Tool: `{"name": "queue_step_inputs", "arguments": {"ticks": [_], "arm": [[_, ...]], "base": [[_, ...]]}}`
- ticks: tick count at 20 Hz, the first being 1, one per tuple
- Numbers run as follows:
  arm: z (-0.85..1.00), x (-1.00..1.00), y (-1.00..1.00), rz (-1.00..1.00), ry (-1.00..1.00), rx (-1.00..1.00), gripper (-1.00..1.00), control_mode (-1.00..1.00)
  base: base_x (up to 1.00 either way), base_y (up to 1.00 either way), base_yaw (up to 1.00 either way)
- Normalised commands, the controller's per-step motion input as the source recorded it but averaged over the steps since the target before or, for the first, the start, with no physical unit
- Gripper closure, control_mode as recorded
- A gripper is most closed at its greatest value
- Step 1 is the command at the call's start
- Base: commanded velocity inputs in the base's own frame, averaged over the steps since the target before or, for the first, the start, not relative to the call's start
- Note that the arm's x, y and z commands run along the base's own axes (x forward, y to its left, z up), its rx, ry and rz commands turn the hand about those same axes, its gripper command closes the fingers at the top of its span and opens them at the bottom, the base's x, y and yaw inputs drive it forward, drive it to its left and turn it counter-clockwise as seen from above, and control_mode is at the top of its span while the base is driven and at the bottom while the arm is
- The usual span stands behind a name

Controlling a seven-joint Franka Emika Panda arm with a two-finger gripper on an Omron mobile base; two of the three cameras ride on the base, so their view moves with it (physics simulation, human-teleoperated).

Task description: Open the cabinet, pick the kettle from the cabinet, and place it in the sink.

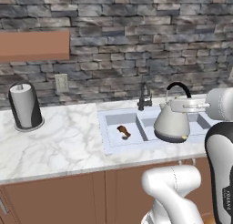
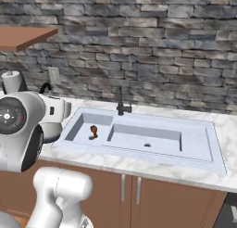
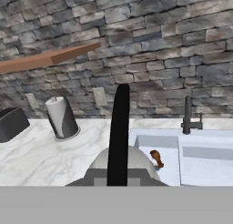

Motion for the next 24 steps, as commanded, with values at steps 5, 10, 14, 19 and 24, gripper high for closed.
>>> {"name": "queue_step_inputs", "arguments": {"ticks": [5, 10, 14, 19, 24], "arm": [[0.0, 0.0, 0.0, 0.0, 0.0, 0.0, 1.0, 1.0], [0.0, 0.0, 0.0, 0.0, 0.0, 0.0, 1.0, 1.0], [0.0, 0.0, 0.0, 0.0, 0.0, 0.0, 1.0, 1.0], [0.0, 0.0, 0.0, 0.0, 0.0, 0.0, 1.0, 1.0], [0.0, 0.0, 0.0, 0.0, 0.0, 0.0, 1.0, 1.0]], "base": [[0.33, 0.19, 0.0], [0.05, 0.03, 0.0], [0.0, 0.0, 0.0], [0.0, 0.0, 0.0], [0.0, 0.0, 0.0]]}}
